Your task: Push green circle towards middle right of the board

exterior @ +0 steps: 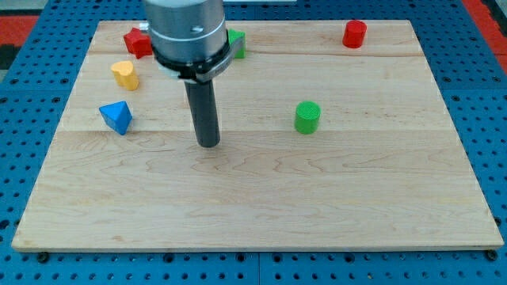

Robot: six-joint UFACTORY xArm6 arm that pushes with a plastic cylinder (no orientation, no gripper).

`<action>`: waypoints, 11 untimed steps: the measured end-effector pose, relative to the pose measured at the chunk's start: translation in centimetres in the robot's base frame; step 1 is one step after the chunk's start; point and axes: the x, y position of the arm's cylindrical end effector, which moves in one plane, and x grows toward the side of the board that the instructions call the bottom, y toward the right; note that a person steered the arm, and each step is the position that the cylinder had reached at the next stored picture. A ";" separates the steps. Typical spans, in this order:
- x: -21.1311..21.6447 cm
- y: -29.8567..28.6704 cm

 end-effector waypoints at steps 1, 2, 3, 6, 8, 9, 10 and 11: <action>-1.3 4.7; -1.5 10.0; -3.4 10.1; -3.4 18.1; -1.6 16.5; -0.9 17.2; -0.3 17.3; -0.1 19.3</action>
